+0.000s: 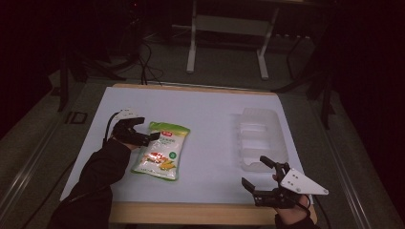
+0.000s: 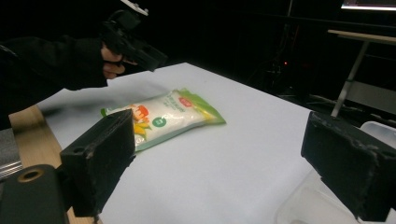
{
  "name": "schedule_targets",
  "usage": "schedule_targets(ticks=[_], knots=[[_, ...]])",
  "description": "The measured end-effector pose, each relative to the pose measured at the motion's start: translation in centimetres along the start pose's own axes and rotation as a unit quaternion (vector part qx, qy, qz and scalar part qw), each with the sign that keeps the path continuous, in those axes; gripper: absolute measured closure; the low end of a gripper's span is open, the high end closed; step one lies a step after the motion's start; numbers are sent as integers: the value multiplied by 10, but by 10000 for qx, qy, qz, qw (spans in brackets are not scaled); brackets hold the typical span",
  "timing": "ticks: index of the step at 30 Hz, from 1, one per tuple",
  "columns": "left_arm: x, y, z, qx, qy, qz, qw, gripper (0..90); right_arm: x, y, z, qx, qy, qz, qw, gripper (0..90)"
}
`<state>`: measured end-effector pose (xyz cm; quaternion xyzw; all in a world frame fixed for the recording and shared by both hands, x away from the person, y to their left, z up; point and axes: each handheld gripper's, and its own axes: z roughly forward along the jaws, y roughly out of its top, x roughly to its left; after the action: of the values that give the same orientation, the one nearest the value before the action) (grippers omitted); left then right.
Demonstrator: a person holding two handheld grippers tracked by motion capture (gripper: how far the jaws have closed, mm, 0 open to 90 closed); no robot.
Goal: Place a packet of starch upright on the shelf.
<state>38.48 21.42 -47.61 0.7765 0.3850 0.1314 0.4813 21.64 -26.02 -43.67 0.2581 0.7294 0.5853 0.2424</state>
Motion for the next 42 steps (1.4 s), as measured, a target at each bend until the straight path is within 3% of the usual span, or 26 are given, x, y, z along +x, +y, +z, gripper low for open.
schedule_targets(ticks=[7, 14, 16, 17, 19, 21, 23, 27, 28, 29, 30, 31, 32, 33, 34, 36, 38, 42], knots=[[22, -6, 23, 294, 186, -257, 9991, 11, 1, -2, 3, 83, 61, -31, 9999, 98], [41, -20, 51, 797, 326, -674, 9940, 11, 1, -5, 5, 157, 99, 7, 9998, 98], [41, -20, 51, 797, 326, -674, 9940, 23, 1, -6, 6, 172, 106, -8, 9998, 98], [44, -26, 58, 880, 282, -781, 9927, 37, 1, -7, 7, 198, 130, 3, 9997, 98], [44, -27, 60, 845, 173, -807, 9930, 62, 1, -7, 8, 215, 144, -4, 9997, 99], [43, -27, 61, 830, 107, -791, 9933, 146, 1, -7, 8, 223, 147, -3, 9996, 98], [40, -27, 64, 875, 10, -832, 9927, 164, 2, -7, 8, 243, 146, -5, 9996, 99], [34, -24, 66, 1038, 100, -749, 9917, 255, 2, -7, 9, 270, 155, -16, 9995, 99], [33, -23, 66, 1109, 28, -714, 9913, 255, 2, -7, 9, 270, 155, -16, 9995, 99], [26, -21, 68, 1267, -19, -619, 9900, 365, 2, -7, 9, 270, 144, -18, 9995, 99], [26, -21, 68, 1267, -19, -619, 9900, 460, 2, -7, 9, 270, 144, -18, 9995, 99], [20, -19, 69, 1421, -79, -434, 9889, 510, 2, -7, 9, 271, 142, -30, 9995, 99], [20, -19, 69, 1421, -79, -434, 9889, 591, 2, -7, 9, 271, 142, -30, 9995, 99], [18, -19, 69, 1497, -140, -380, 9879, 645, 2, -7, 9, 279, 145, -31, 9995, 99], [13, -18, 69, 1525, -72, -232, 9880, 666, 2, -7, 9, 278, 144, -13, 9995, 100], [12, -18, 69, 1500, -100, -196, 9884, 769, 2, -8, 9, 279, 138, -6, 9995, 101], [4, -15, 67, 1504, 45, 1, 9886, 795, 0, -8, 9, 296, 133, 57, 9995, 133], [2, -12, 63, 1366, 36, 9, 9906, 810, -2, -7, 8, 269, 90, 111, 9995, 133]])
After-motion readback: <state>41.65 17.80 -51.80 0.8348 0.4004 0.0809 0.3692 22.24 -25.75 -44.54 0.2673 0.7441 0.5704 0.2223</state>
